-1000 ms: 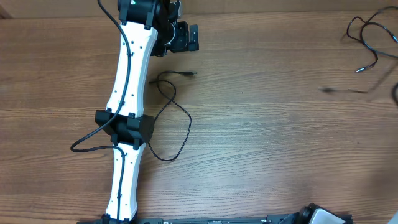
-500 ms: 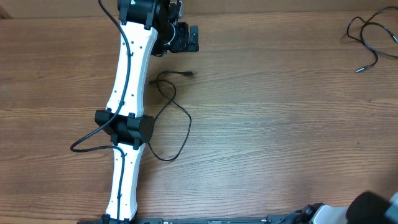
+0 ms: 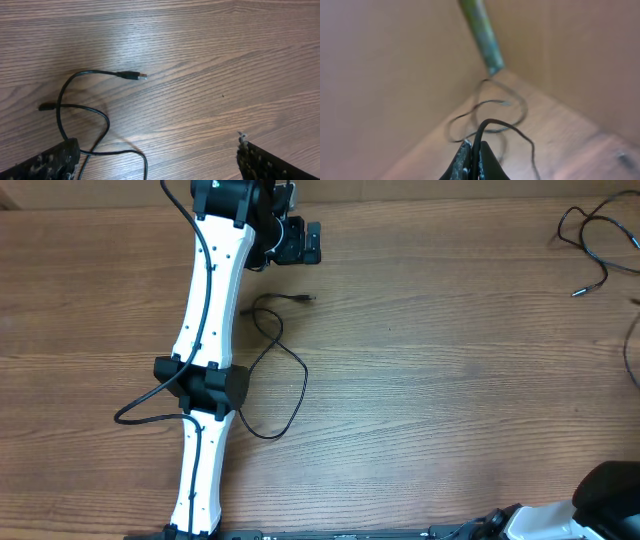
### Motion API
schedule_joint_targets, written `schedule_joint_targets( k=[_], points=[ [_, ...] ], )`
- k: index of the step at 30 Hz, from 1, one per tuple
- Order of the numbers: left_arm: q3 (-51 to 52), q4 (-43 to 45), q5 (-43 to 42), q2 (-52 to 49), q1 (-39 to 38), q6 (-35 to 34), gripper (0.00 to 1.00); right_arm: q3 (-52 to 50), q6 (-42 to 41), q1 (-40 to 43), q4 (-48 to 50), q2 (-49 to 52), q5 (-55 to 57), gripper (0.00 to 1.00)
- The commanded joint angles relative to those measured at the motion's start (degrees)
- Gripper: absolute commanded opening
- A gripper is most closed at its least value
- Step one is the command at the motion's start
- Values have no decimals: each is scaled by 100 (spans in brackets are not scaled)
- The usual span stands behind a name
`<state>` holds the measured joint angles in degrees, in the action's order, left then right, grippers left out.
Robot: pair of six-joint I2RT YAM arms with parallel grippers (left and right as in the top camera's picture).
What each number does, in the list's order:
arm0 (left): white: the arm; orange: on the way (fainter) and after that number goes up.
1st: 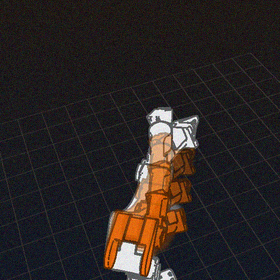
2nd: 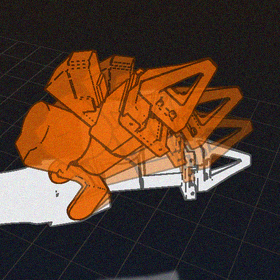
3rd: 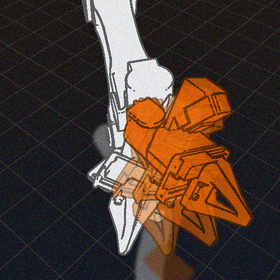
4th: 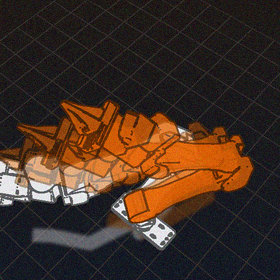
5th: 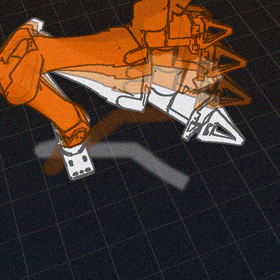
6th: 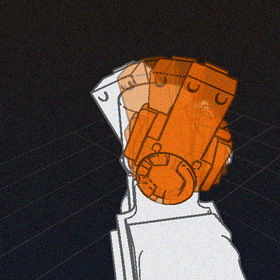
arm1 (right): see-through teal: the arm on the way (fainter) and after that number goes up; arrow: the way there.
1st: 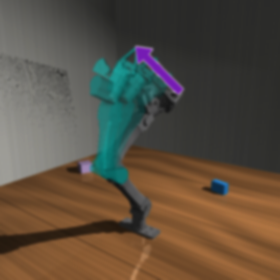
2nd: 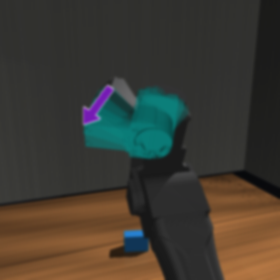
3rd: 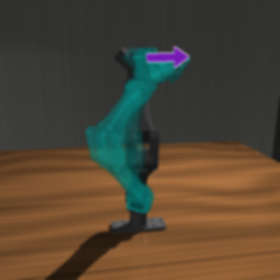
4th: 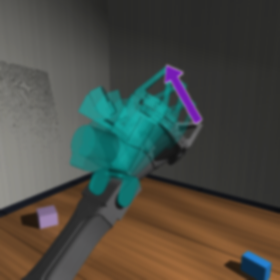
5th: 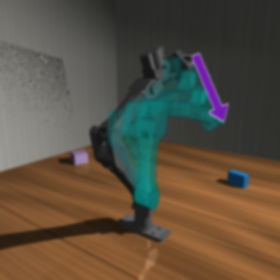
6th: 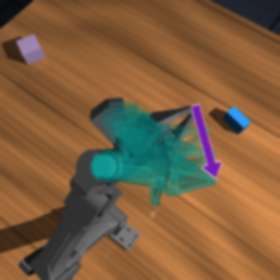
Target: Untangle cables
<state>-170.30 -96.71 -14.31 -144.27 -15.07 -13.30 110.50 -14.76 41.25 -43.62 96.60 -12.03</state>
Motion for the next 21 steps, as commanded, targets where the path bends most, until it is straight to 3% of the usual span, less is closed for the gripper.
schedule_joint_targets(
  k=[1, 10, 21],
  points=[
    [-81, -11, -11, 151, -129, 92, 100, 83, -688, 378, 52, 72, -501, 4],
    [-81, -11, -4, 146, -190, 155, 100, 83, -619, 1187, -146, 758, -315, 4],
    [-81, -11, -9, 146, -190, 153, 100, -378, -649, 1327, -354, 1665, 437, 4]
  ],
)
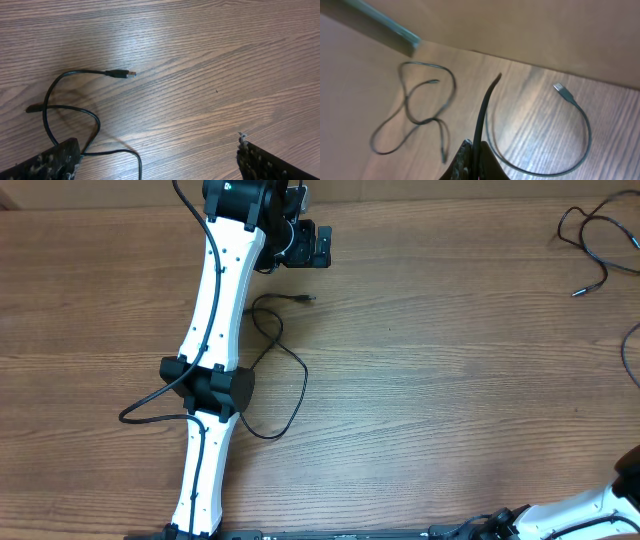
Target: Untangle cables
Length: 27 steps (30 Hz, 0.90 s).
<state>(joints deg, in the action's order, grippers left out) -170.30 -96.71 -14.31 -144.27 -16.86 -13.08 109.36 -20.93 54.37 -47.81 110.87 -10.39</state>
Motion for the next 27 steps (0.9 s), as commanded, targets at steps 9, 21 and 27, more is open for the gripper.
schedule_joint_targets(
  k=[9, 21, 27],
  points=[
    [-81, -11, -9, 146, -11, 131, 100, -1036, -455, 98, 610, 590, 284, 4],
    [-81, -11, -9, 144, -83, 127, 100, -1720, -1703, 175, 1982, 629, -2079, 4],
    [-79, -9, -9, 144, -199, 107, 100, -1714, -2870, 92, 3268, 627, -2896, 4]
  ],
)
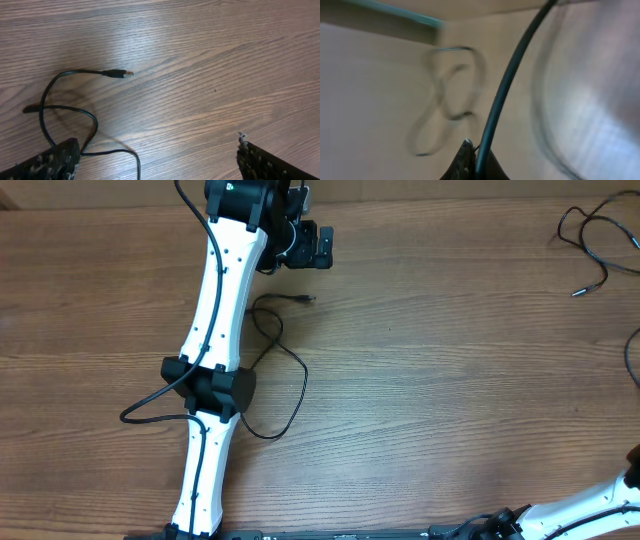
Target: Untangle cables
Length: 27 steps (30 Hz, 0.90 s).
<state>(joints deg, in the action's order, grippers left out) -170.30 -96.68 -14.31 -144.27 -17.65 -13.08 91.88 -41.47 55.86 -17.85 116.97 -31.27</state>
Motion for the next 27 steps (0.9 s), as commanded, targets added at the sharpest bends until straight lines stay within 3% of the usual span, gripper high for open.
schedule_joint_targets(
  k=[1, 4, 9, 13, 24, 27],
  points=[
    [-81, -11, -9, 144, -149, 107, 99, 35, -824, -61, 337, 17, -780, 4],
    [-81, -13, -4, 144, -195, 111, 100, 33, -603, -59, 31, 17, -439, 4],
    [-81, -13, 103, 144, -229, 109, 100, -22, 557, -17, -1051, 20, 866, 4],
    [-79, -11, 146, 144, -229, 111, 100, -358, 1209, 9, -1119, 20, 1340, 4],
    [-79, -2, 212, 144, -232, 111, 100, -1318, 1270, 199, -337, 22, 1187, 4],
    [-79, 4, 232, 144, -229, 111, 100, -1316, 675, 50, 269, 22, 555, 4]
  ],
)
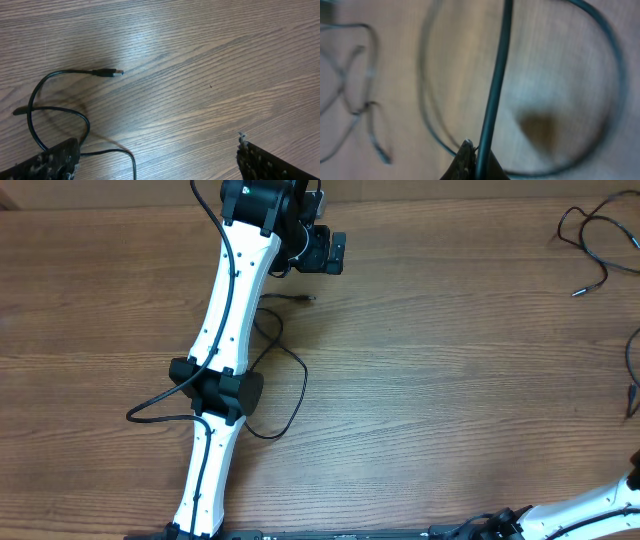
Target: Untangle cables
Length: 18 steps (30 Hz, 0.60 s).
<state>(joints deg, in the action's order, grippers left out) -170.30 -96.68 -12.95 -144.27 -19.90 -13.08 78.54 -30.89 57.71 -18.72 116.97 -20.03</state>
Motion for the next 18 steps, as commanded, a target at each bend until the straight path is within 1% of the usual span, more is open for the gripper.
schedule_joint_targets(
  k=[1, 5, 9, 11, 13, 15, 18],
  points=[
    [-79, 4, 96, 144, -4, 109, 100, 17, -699, -208, 691, 22, -748, 4],
    [-79, -11, 92, 144, -7, 105, 100, 17, -1665, -581, 2138, 22, -872, 4],
    [-79, -11, 94, 144, -7, 66, 100, 17, -1906, -1080, 3405, 22, -640, 4],
    [-79, -11, 96, 144, -7, 66, 100, 17, -1910, -1318, 3672, 22, -382, 4],
    [-79, -11, 107, 144, -7, 66, 100, 17, -1904, -1530, 3598, 22, -15, 4],
    [-79, -11, 114, 144, -7, 66, 100, 17, -1768, -1576, 2988, 46, 584, 4],
    [-79, -11, 114, 144, -7, 66, 100, 15, -966, -1469, 2533, 216, 769, 4]
  ],
)
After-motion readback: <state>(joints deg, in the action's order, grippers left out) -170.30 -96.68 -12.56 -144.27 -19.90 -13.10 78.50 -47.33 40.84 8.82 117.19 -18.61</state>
